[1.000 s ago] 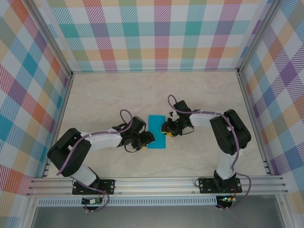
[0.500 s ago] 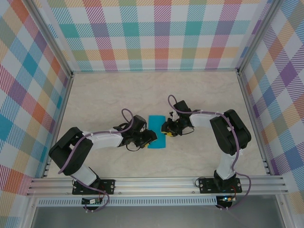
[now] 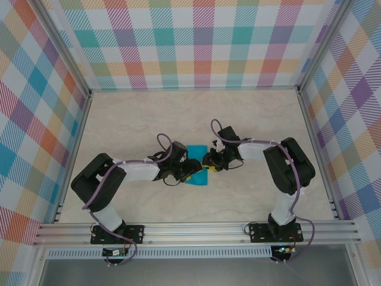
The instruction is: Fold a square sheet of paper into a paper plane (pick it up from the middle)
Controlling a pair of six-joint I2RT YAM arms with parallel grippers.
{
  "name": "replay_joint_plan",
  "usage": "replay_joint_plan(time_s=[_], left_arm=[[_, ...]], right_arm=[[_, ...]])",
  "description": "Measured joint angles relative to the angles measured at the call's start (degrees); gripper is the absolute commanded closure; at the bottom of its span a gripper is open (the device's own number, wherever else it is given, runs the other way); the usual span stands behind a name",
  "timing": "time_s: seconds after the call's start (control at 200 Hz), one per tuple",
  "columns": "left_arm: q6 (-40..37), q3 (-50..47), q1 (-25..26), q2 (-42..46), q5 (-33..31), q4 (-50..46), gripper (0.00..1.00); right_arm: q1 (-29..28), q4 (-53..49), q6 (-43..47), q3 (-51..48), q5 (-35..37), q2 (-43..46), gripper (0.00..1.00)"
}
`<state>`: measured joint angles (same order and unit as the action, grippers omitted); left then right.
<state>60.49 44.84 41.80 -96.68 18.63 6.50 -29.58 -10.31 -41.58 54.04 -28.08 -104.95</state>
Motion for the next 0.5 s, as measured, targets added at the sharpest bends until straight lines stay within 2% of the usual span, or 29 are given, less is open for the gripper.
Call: replay_joint_plan(time_s=[0.5], left_arm=[[-0.52, 0.96, -3.02, -1.95, 5.79, 1.14, 0.38]], right_arm=[[0.11, 0.24, -1.33, -0.04, -0.04, 0.0, 0.7]])
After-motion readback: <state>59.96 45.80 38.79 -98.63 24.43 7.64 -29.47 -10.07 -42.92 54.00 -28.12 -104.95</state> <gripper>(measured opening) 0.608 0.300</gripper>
